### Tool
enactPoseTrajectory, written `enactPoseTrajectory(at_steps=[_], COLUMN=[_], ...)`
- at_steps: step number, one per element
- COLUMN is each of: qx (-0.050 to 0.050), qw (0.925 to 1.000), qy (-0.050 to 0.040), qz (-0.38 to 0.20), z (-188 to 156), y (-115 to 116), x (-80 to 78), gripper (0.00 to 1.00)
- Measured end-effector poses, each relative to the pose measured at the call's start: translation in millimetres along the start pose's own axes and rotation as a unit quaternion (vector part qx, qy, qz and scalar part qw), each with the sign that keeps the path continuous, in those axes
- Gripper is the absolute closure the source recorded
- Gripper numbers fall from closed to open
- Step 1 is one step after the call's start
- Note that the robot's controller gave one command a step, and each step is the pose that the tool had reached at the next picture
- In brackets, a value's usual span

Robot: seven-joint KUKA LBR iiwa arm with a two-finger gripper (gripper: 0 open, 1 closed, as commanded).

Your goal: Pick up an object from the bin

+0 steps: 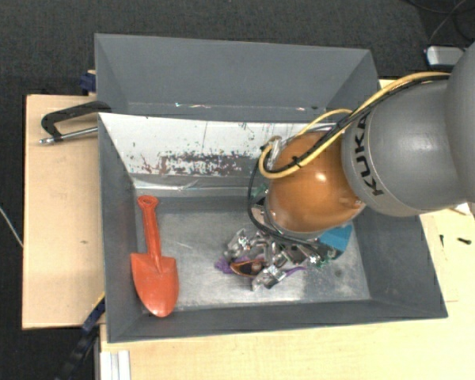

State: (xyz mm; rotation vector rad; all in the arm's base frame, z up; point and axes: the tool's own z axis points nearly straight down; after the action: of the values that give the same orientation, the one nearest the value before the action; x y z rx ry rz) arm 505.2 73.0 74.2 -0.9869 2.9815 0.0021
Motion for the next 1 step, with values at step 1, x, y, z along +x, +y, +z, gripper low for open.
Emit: enactPoseTrajectory(at_steps=[1], qx=[0.0], qw=[1.0], qy=[0.0004], qz=[0.0], z=[0.0], y=[0.0], x=[0.2], gripper=[1.0])
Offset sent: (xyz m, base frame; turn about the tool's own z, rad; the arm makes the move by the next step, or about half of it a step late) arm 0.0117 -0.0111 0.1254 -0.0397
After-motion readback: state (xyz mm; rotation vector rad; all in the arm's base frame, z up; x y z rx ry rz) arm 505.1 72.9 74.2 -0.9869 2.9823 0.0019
